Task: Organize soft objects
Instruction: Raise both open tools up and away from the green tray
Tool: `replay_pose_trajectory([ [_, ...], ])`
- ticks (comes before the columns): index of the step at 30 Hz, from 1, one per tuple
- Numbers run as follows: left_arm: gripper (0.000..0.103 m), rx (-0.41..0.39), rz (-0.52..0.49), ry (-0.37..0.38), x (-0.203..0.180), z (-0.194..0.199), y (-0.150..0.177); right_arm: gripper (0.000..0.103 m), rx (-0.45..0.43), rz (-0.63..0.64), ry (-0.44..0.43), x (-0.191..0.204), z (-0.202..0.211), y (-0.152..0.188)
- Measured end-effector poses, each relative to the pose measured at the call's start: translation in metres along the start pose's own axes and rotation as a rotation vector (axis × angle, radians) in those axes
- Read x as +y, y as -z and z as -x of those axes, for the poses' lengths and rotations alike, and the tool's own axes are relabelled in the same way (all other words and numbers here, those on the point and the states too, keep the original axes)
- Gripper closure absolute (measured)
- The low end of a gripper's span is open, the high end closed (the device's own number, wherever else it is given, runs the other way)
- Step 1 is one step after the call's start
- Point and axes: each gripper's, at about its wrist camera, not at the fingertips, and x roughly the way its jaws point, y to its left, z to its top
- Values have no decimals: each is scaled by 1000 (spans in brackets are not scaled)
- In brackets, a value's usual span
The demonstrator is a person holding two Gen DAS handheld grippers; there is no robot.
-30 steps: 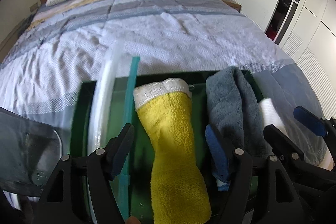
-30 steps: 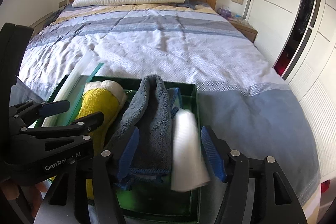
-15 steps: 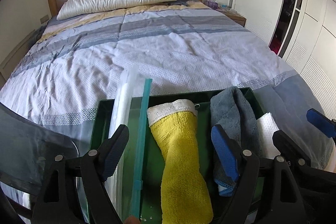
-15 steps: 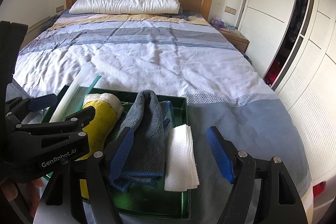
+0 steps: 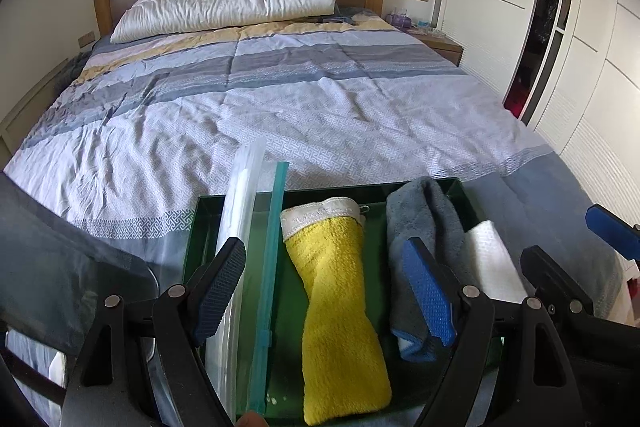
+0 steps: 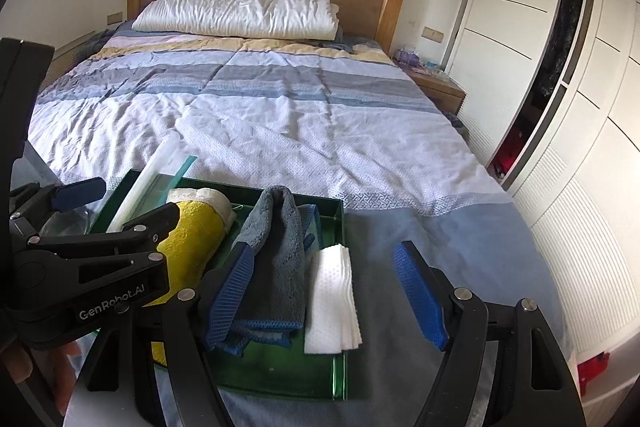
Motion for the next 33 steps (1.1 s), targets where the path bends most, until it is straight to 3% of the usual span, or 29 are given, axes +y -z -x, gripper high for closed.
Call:
replay_pose_trajectory([
  [11, 24, -40, 55, 110, 8, 88, 26, 27, -32, -13, 36, -9, 90, 16],
  [23, 22, -169, 53, 119, 29, 200, 47, 25, -120, -5, 31, 21, 221, 32],
  [33, 21, -255, 61, 115, 45, 252, 61, 25, -173, -9, 29, 37, 278, 46],
])
